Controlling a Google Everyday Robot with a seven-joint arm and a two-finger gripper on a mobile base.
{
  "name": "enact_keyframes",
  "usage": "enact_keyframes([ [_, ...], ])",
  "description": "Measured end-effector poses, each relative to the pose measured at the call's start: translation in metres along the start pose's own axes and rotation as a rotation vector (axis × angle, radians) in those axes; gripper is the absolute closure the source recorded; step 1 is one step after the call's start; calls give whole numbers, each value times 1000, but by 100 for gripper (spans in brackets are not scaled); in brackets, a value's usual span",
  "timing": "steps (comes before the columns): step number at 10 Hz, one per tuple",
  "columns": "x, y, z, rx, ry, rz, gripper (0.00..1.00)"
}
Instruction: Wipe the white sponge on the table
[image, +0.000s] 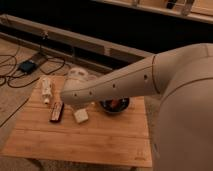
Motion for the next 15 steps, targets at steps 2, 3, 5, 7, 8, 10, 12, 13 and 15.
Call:
enact_keyframes([
  [2,11,20,22,-3,32,-49,35],
  [3,20,32,37,-17,74,-77,35],
  [5,26,41,59,-38,149,-98,35],
  [7,18,40,80,-55,190,-95,35],
  [8,10,38,89,-63,197,-88,35],
  [10,-3,33,103,-79,197,-71,35],
  [12,-8,34,115,-99,201,-66,35],
  [13,-8,31,120,-103,205,-61,35],
  [15,-7,26,129,-107,214,-51,35],
])
